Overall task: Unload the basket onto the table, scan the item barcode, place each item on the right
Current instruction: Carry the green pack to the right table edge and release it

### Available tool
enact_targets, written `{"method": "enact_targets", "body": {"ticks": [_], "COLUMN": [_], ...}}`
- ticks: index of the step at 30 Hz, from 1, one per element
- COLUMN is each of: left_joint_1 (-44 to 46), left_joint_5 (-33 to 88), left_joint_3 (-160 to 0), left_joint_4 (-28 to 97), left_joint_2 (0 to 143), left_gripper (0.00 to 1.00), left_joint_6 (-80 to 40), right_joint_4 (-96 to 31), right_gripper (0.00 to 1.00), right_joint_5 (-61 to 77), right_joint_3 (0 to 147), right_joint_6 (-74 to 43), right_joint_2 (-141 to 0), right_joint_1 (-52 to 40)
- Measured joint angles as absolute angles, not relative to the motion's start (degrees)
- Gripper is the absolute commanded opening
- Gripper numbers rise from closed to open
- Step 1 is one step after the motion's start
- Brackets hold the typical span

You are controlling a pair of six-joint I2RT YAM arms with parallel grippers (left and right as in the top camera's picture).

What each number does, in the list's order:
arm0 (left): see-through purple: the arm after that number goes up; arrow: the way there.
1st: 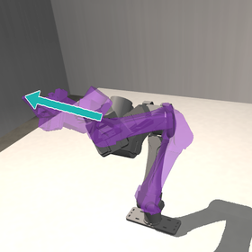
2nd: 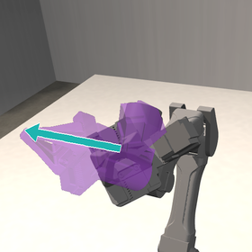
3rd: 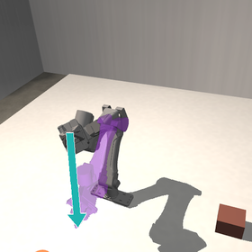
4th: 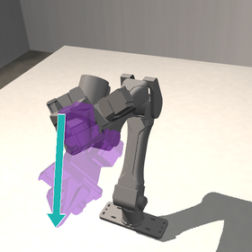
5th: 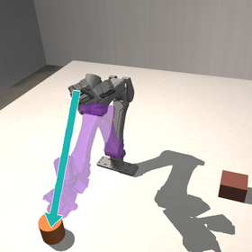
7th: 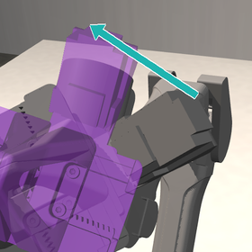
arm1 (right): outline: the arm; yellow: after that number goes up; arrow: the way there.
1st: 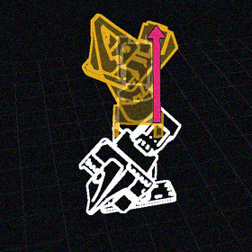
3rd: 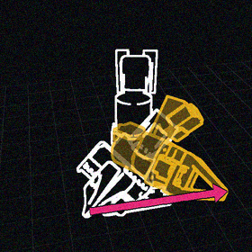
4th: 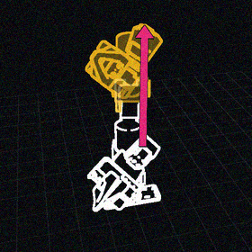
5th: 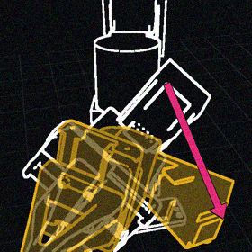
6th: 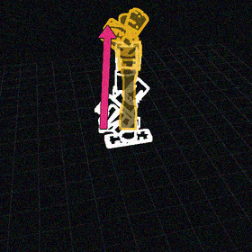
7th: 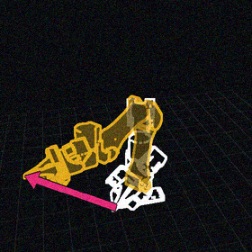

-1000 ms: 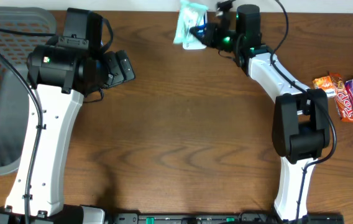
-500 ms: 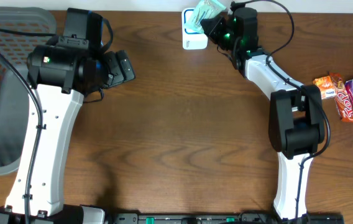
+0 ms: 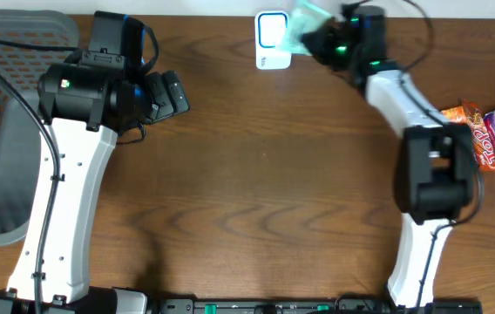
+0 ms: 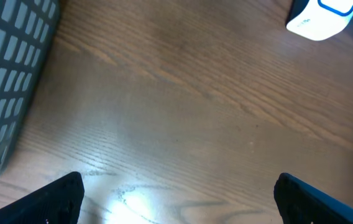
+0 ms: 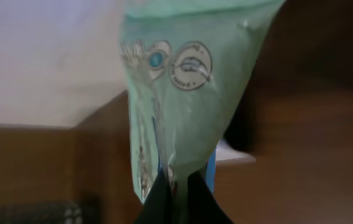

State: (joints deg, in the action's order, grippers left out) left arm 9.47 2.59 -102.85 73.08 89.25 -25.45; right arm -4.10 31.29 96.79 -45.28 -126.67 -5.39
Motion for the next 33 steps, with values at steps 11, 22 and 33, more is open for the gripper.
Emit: {"method": "enact_targets", "body": {"ticks": [11, 22, 33], "left_joint_1": [9.5, 9.5, 9.5], "left_joint_5": [2.6, 2.6, 2.6], "left_joint_3": [-102.8, -102.8, -102.8], "left_joint_4": [73.1, 73.1, 73.1], "left_joint_2": [89.3, 89.3, 89.3], "left_gripper": [0.98, 0.98, 0.98], "left_joint_6": [-25.5, -25.5, -25.5], "right_joint_4": [-38.8, -50.4, -55.0], "right_gripper": [0.01, 0.20, 0.28], "right_joint_5": [13.9, 8.6, 3.1], "right_joint_3": [97.8, 97.9, 97.9], "right_joint_6": [-24.3, -4.4, -4.6], "right_joint_2": [-108.7, -111.8, -112.0], "right_joint_1": [19.1, 30.5, 32.2]}}
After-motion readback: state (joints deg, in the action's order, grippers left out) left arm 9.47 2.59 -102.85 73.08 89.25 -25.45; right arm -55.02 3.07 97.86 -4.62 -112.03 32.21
